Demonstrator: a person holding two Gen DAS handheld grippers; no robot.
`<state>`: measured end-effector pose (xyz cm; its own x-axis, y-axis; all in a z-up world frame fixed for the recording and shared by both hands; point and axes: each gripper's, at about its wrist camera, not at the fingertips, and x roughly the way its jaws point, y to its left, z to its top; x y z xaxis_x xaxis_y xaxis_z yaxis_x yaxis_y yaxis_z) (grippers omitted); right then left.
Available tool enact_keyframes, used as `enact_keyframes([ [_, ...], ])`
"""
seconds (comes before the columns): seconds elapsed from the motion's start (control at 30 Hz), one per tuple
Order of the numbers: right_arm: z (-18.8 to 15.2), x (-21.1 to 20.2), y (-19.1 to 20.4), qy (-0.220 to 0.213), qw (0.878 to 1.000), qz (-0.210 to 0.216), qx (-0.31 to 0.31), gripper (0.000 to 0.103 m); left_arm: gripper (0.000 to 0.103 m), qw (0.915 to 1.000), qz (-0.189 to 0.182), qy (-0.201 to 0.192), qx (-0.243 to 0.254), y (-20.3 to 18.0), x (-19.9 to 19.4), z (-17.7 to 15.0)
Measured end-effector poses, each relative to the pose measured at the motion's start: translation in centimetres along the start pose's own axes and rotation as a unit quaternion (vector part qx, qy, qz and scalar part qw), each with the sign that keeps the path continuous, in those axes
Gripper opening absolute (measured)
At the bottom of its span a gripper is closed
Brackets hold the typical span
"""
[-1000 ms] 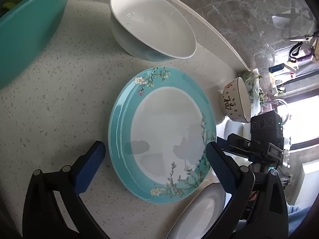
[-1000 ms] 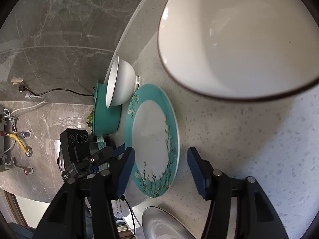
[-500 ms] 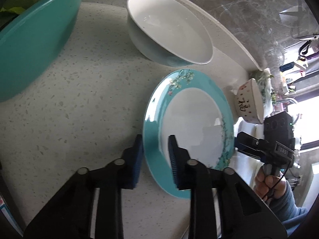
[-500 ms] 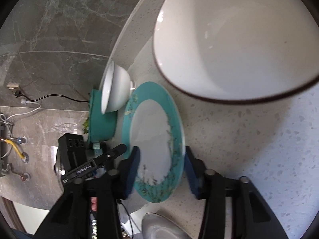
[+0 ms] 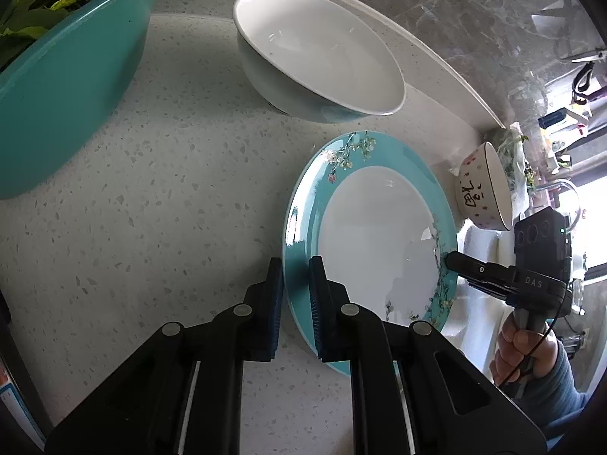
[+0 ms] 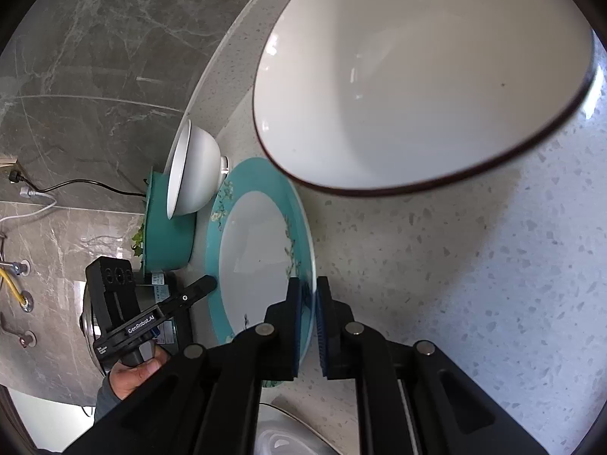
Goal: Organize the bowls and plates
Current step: 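Lift the teal-rimmed plate and lower it onto the grey-rimmed plate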
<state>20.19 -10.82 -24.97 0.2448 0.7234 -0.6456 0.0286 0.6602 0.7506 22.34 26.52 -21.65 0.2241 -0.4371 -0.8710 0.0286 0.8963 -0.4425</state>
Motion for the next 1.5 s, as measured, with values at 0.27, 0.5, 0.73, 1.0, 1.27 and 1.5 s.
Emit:
enact_keyframes([
  [0.27,-0.1,-0.4,0.6,-0.003,1.000,-0.003,-0.011,0.011,0.011,0.9999,-0.005,-0.011,-0.001,-0.3,-0.5,-0.4],
  [0.5,-0.6,-0.7,1.0,-0.005,1.000,-0.009,-0.027,0.011,0.011,0.9998,-0.010,-0.018,0.000,-0.1,-1.4,-1.0],
  [0.73,-1.1,-2.1,2.4,-0.018,0.998,-0.006,-0.052,0.011,0.011,0.9990,-0.018,-0.040,0.005,-0.8,-3.9,-2.2],
  [1.0,-3.8,-6.4,4.8,-0.036,0.995,-0.001,-0.095,0.011,0.011,0.9966,-0.030,-0.073,0.023,-3.3,-8.9,-5.7],
  [1.27,-8.8,-10.1,5.3,-0.041,0.993,-0.004,-0.114,0.011,0.011,0.9959,-0.036,-0.072,0.040,-6.1,-11.9,-10.9],
  [1.5,-12.5,-11.5,3.3,-0.034,0.995,-0.012,-0.098,0.011,0.011,0.9975,-0.035,-0.040,0.047,-7.5,-10.7,-15.9],
])
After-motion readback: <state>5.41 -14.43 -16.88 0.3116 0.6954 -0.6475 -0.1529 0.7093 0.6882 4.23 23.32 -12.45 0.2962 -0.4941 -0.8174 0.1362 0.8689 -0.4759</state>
